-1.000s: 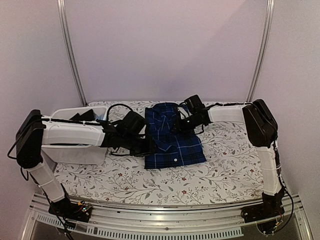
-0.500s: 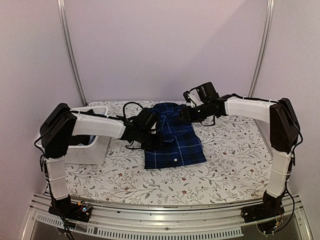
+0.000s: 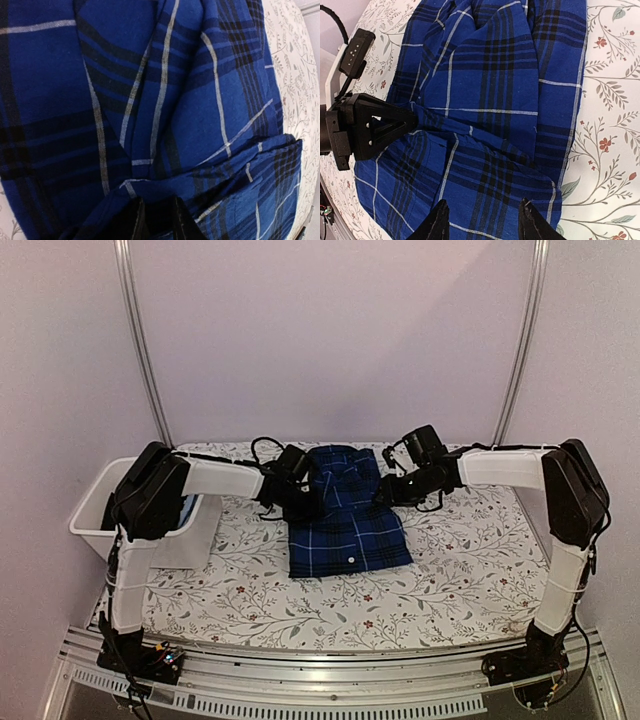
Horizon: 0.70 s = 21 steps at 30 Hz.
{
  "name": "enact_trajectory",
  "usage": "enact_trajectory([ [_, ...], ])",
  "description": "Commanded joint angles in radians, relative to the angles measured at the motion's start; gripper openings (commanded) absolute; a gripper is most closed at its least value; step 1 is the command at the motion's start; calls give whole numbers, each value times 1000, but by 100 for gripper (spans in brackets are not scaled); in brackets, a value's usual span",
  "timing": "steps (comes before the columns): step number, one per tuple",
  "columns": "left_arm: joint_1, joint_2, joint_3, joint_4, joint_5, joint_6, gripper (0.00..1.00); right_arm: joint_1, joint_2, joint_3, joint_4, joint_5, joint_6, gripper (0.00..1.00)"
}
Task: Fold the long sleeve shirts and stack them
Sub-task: Fold the rectangle-folded shirt at the center of the board, then adjust the bundle of staple boxes at the corner of the board.
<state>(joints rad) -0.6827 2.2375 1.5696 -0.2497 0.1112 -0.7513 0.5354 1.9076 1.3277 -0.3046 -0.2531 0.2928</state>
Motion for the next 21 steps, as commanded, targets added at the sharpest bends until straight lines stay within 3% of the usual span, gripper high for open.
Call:
enact_trajectory([
  [1, -4, 6, 28, -31, 21, 21, 20, -28, 20, -3, 28, 59, 17, 44],
  [14, 2, 1, 35, -46, 22, 31, 20, -71, 111, -15, 42, -41, 3, 50],
  [21, 3, -1, 36, -54, 18, 34, 19, -70, 138, -6, 50, -84, 9, 37],
])
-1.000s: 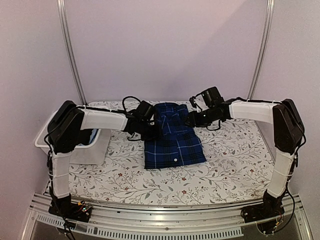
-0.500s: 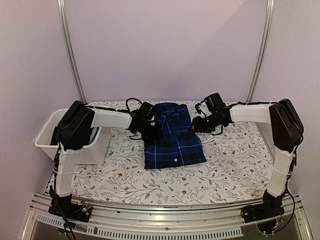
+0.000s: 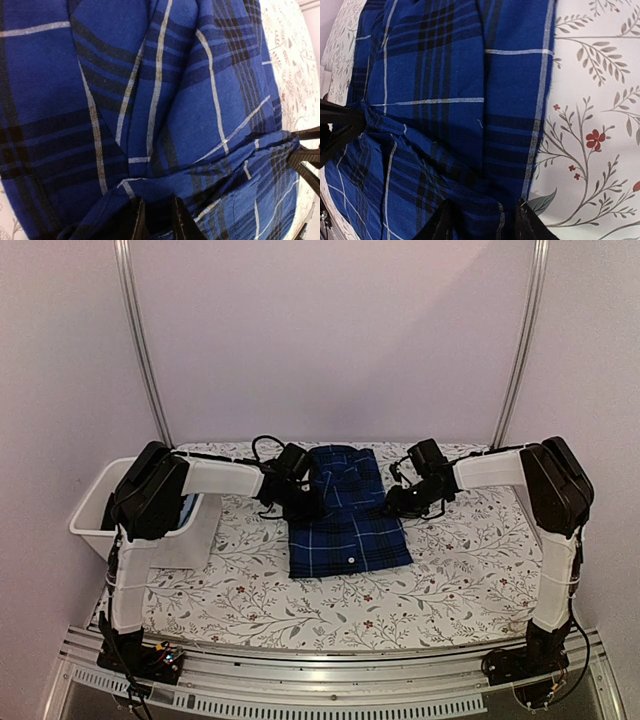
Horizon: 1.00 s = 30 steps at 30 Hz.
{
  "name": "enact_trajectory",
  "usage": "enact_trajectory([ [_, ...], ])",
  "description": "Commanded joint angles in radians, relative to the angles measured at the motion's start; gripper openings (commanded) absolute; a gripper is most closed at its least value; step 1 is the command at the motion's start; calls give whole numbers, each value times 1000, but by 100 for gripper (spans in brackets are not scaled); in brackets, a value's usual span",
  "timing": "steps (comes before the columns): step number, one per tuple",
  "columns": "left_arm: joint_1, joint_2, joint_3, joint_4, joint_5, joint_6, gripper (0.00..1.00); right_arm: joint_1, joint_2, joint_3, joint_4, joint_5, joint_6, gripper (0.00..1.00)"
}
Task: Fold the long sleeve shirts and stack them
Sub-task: Adjust the bundle of staple boxes at the corner of the board.
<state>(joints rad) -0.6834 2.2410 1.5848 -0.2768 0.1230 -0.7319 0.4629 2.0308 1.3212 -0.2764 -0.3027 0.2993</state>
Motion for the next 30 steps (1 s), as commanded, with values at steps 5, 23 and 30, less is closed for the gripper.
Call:
enact_trajectory([
  [5, 4, -3, 23, -30, 7, 18, 19, 3, -10, 12, 12, 12, 1, 13],
  [23, 10, -20, 91, -59, -25, 71, 32, 25, -45, -22, 49, 166, -43, 39],
  [30, 7, -188, 26, -66, -99, 76, 45, 30, -152, -2, -22, 228, -32, 52],
])
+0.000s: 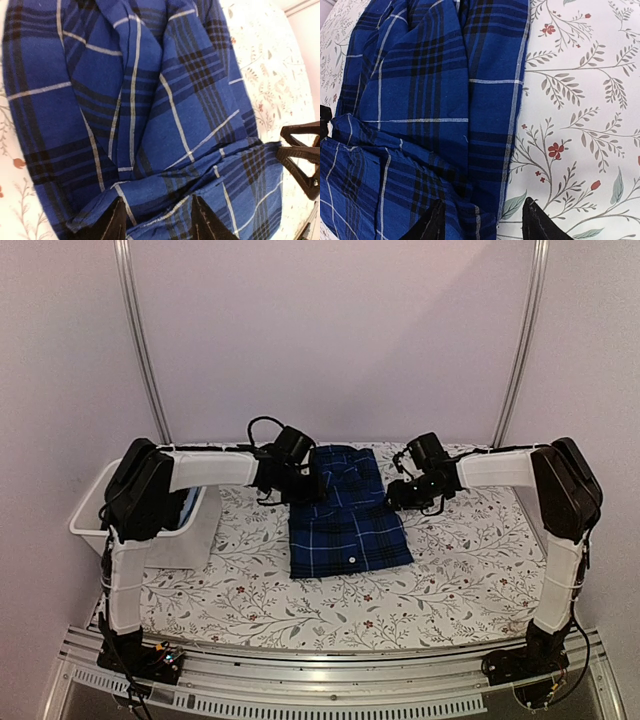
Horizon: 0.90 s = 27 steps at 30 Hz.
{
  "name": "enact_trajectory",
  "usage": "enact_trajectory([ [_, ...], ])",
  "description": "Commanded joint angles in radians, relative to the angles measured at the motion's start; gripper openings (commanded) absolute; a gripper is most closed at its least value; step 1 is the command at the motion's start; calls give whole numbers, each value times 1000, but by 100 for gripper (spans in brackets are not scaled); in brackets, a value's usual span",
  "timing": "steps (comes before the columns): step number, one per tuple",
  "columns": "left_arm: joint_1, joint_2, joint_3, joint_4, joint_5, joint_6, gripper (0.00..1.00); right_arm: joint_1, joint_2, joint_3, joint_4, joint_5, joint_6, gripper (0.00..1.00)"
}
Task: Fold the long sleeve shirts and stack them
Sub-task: Adjust the bundle of staple boxes at the corner of the board, then move the 2/3-rectangle-folded shirt to the center of the board.
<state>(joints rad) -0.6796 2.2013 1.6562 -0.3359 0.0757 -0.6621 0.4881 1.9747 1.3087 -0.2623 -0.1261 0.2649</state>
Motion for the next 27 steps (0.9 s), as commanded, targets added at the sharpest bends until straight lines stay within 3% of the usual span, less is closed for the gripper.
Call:
enact_trajectory([
  [1, 0, -181, -97, 6, -49, -3, 45, 8, -113, 7, -38, 51, 5, 52],
  [7, -62, -298, -292, 73, 17, -73, 35, 63, -165, -24, -25, 1, 23, 44],
  [13, -81, -296, -424, 141, 24, -124, 28, 68, -78, -36, 36, -55, 33, 32],
  [22, -51, -179, -417, 119, -20, -95, 23, 16, 112, 10, 52, -100, 64, 29],
  [27, -49, -140, -385, 112, -11, -82, 24, 14, 116, -19, 55, -106, 71, 29],
])
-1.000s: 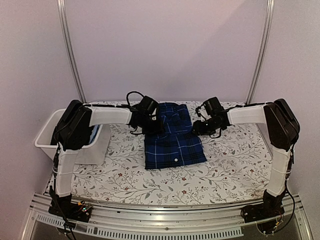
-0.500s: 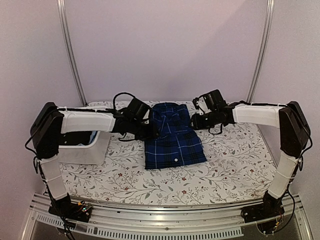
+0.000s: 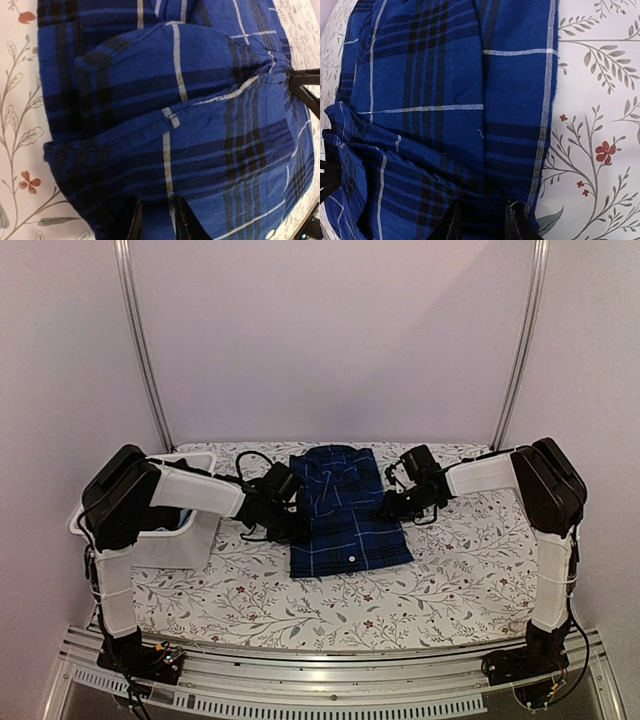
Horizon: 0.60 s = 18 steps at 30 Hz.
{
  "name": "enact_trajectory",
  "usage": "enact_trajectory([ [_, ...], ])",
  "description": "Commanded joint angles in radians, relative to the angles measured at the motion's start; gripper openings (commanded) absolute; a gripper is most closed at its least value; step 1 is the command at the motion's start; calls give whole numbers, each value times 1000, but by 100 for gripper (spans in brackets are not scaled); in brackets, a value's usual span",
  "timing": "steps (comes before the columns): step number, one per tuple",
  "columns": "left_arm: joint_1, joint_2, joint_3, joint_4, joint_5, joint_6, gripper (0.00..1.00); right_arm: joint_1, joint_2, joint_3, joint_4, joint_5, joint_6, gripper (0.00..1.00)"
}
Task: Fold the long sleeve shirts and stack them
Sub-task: Move the 2/3-rectangle-folded shirt to the center of the board.
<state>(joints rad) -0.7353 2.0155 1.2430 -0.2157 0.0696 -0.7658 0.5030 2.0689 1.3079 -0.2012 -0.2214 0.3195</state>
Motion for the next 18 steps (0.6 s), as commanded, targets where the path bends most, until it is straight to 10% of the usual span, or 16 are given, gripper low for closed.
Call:
enact_trajectory([
  [1, 6, 53, 35, -8, 5, 22, 24, -1, 17, -30, -2, -9, 20, 29],
  [18, -129, 40, 2, -31, 37, -4, 24, 2, -271, -477, 86, 30, 132, 30],
])
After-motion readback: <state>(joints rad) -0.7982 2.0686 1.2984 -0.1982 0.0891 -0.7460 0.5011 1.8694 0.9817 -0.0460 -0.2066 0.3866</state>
